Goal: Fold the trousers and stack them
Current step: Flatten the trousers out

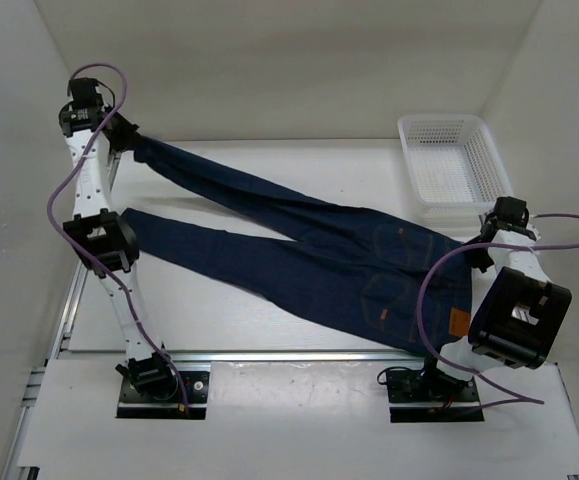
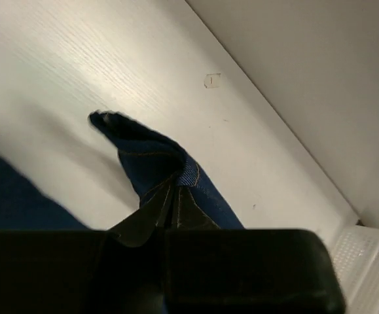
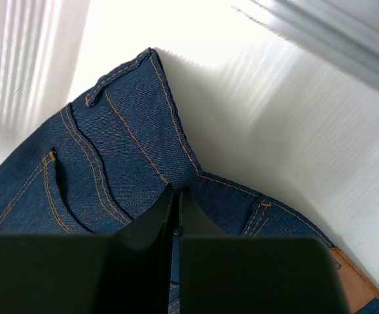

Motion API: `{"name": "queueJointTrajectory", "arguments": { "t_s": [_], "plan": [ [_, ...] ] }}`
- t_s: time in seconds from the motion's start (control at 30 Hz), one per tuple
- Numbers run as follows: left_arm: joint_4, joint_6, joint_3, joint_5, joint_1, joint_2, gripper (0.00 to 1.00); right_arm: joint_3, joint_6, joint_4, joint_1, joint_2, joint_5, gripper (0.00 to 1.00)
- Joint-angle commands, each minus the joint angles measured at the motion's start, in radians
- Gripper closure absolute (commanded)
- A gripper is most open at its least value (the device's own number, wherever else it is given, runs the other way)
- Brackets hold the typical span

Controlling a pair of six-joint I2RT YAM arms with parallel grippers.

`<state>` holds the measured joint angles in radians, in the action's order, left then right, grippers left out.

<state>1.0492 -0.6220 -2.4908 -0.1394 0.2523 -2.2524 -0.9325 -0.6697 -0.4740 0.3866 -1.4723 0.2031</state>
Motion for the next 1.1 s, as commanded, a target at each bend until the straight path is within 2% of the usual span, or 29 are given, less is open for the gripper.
{"name": "queueJointTrajectory", "arguments": {
  "t_s": [0.0,0.03,0.07,0.13,0.17,0.2,0.3,0.33,0.37,0.43,0.53,0.6,0.67,0.7,0.77,0.8,0.83,0.87,0.93,1.0,1.03,1.07],
  "plan": [
    [0.014,-0.099,-0.115,-0.1,0.016,-0.113,0.83,0.004,0.022,-0.008,0.017,0.023,0.059,1.0],
    [-0.012,-0.114,-0.115,-0.118,0.016,-0.136,0.67,0.004,0.031,-0.008,0.017,0.023,0.059,1.0],
    [-0.034,-0.126,-0.115,-0.13,0.016,-0.183,0.29,0.004,0.032,-0.008,0.017,0.011,0.059,1.0],
    [-0.043,-0.127,-0.146,-0.173,0.016,-0.229,0.09,0.004,0.042,-0.008,0.017,0.0,0.059,1.0],
    [-0.029,-0.107,-0.146,-0.174,0.005,-0.23,0.03,-0.005,0.042,-0.017,0.017,-0.009,0.059,1.0],
    [-0.029,-0.063,-0.146,-0.116,-0.017,-0.219,0.0,-0.005,0.051,-0.017,0.017,-0.01,0.059,1.0],
    [-0.029,0.004,-0.031,-0.034,-0.039,-0.113,0.0,-0.005,0.051,-0.017,0.017,-0.019,0.059,1.0],
    [-0.029,0.048,0.037,-0.034,-0.048,-0.09,0.07,-0.005,0.051,-0.017,0.017,-0.019,0.059,1.0],
    [-0.029,0.068,0.074,-0.034,-0.048,-0.069,0.25,-0.005,0.051,-0.008,0.017,-0.019,0.059,1.0],
    [-0.029,0.125,0.157,-0.02,-0.088,-0.026,0.89,-0.005,0.051,-0.008,0.017,-0.019,0.059,1.0],
    [-0.005,0.165,0.211,0.065,-0.149,-0.016,0.9,-0.005,0.051,-0.008,0.017,-0.019,0.038,1.0],
    [-0.005,0.165,0.279,0.075,-0.16,-0.007,0.9,-0.005,0.051,-0.008,0.017,-0.007,0.029,1.0],
    [-0.018,0.145,0.282,0.086,-0.173,-0.021,0.77,-0.005,0.051,-0.008,0.017,0.003,0.028,1.0],
    [-0.018,0.145,0.265,0.098,-0.173,-0.054,0.65,-0.005,0.051,-0.008,0.017,0.003,0.028,1.0],
    [0.001,0.134,0.168,0.171,-0.173,-0.099,0.6,-0.005,0.051,-0.008,0.017,0.003,0.028,1.0],
    [0.015,0.134,0.13,0.194,-0.173,-0.122,0.53,-0.005,0.051,-0.008,0.017,0.003,0.018,1.0],
    [0.027,0.134,0.095,0.217,-0.173,-0.159,0.42,-0.005,0.051,-0.008,0.017,0.003,0.018,1.0],
    [0.028,0.134,0.051,0.236,-0.159,-0.173,0.24,-0.005,0.051,-0.008,0.017,0.003,0.018,1.0],
    [0.028,0.145,0.04,0.227,-0.13,-0.191,0.17,-0.005,0.051,-0.008,0.017,0.003,0.018,1.0],
    [-0.003,0.145,0.05,0.192,-0.096,-0.191,0.14,-0.005,0.051,-0.008,0.017,0.003,0.018,1.0],
    [-0.024,0.145,0.05,0.178,-0.096,-0.2,0.18,-0.005,0.051,-0.008,0.017,0.003,0.018,1.0],
    [-0.025,0.145,0.05,0.178,-0.084,-0.21,0.28,-0.005,0.051,-0.008,0.017,0.003,0.018,1.0]
  ]
}}
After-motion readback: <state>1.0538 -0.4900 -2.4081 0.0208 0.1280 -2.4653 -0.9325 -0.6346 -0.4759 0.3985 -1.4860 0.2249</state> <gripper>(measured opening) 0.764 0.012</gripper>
